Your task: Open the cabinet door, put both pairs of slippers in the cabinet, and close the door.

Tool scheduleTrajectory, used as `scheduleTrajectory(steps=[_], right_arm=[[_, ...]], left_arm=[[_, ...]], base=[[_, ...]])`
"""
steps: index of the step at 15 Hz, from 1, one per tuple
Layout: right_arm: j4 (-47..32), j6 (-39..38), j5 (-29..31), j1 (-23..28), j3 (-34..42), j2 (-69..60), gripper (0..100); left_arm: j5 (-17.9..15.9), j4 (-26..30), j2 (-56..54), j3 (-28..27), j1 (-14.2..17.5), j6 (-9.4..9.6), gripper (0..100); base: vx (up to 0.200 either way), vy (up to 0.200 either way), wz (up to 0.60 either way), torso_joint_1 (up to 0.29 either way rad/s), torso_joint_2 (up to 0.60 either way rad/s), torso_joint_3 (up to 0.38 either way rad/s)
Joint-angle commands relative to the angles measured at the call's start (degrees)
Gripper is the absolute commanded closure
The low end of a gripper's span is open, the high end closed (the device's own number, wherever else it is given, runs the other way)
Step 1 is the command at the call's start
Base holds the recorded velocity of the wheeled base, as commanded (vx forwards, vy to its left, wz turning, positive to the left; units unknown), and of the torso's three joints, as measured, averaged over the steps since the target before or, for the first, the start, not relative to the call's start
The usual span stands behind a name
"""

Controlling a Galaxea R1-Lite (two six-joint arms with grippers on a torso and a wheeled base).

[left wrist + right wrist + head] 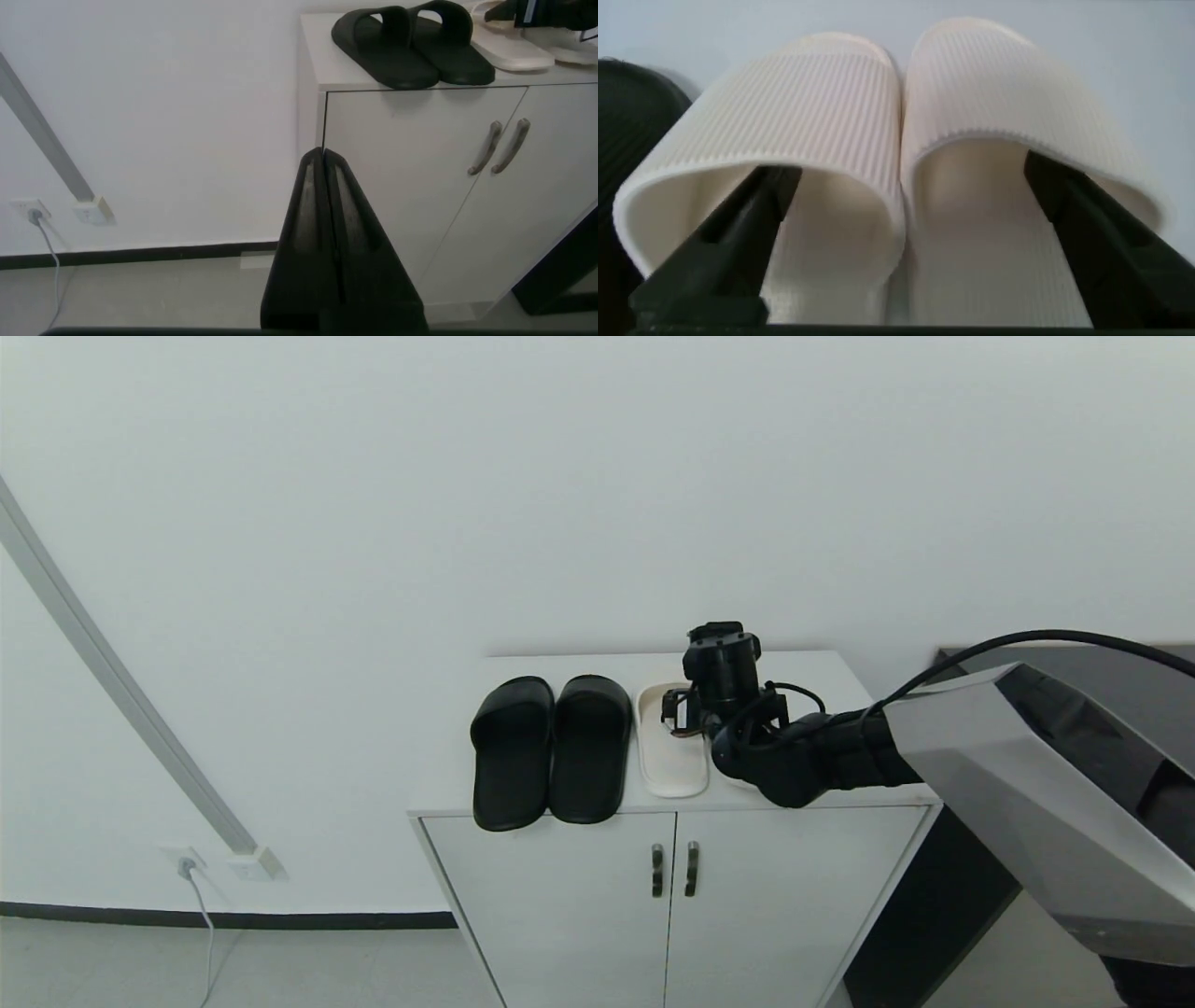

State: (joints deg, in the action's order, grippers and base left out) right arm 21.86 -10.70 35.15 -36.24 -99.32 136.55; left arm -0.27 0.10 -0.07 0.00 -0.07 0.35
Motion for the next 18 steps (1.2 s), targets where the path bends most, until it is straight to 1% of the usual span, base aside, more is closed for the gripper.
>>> scheduleTrajectory(steps=[1, 3, 6, 8, 9, 10, 12, 14, 15, 17, 18], right_arm=[[-1.03, -0.02, -0.08, 0.38, -3.25, 1.88, 100], [-2.17, -0.11, 0.01, 0.47, -5.01, 2.67, 100], [-2.26, -0.11, 0.01, 0.47, -5.36, 2.85, 100], [-2.08, -0.2, 0.54, 0.38, -4.39, 0.3, 100], [-2.08, -0.11, 0.54, 0.21, -2.46, -1.9, 100], [-1.99, -0.11, 0.54, -0.14, 0.53, -4.97, 100], [-1.64, -0.11, 0.19, -1.46, 8.79, -12.27, 100], [1.35, -0.11, -2.36, -2.96, 18.81, -19.21, 100], [3.81, 0.07, -5.53, -3.66, 24.61, -22.46, 100], [10.13, 3.14, -13.52, -4.01, 36.91, -28.97, 100], [12.42, 4.55, -16.16, -4.01, 41.75, -31.43, 100]], left_arm=[[0.0, -0.01, 0.07, 0.0, -0.01, 0.0, 100], [0.0, -0.01, 0.07, 0.0, -0.01, 0.0, 100], [0.0, -0.01, 0.07, 0.0, -0.01, 0.0, 100], [0.0, -0.01, 0.07, 0.0, -0.01, 0.0, 100], [0.0, -0.1, 0.07, 0.0, -0.01, 0.0, 100], [0.0, -0.01, 0.07, 0.0, -0.01, 0.0, 100], [0.0, -0.01, 0.07, 0.0, -0.01, 0.0, 100], [0.0, -0.01, 0.07, 0.0, -0.01, 0.0, 100], [0.0, -0.01, 0.07, 0.0, -0.01, 0.0, 100], [0.0, -0.01, 0.07, 0.0, -0.01, 0.0, 100], [0.0, -0.01, 0.07, 0.0, -0.01, 0.0, 100]], base=[[0.0, 0.0, 0.0, 0.0, 0.0, 0.0], [0.0, 0.0, 0.0, 0.0, 0.0, 0.0], [0.0, 0.0, 0.0, 0.0, 0.0, 0.0], [0.0, 0.0, 0.0, 0.0, 0.0, 0.0], [0.0, 0.0, 0.0, 0.0, 0.0, 0.0], [0.0, 0.0, 0.0, 0.0, 0.0, 0.0], [0.0, 0.0, 0.0, 0.0, 0.0, 0.0], [0.0, 0.0, 0.0, 0.0, 0.0, 0.0], [0.0, 0.0, 0.0, 0.0, 0.0, 0.0], [0.0, 0.0, 0.0, 0.0, 0.0, 0.0], [0.0, 0.0, 0.0, 0.0, 0.0, 0.0]])
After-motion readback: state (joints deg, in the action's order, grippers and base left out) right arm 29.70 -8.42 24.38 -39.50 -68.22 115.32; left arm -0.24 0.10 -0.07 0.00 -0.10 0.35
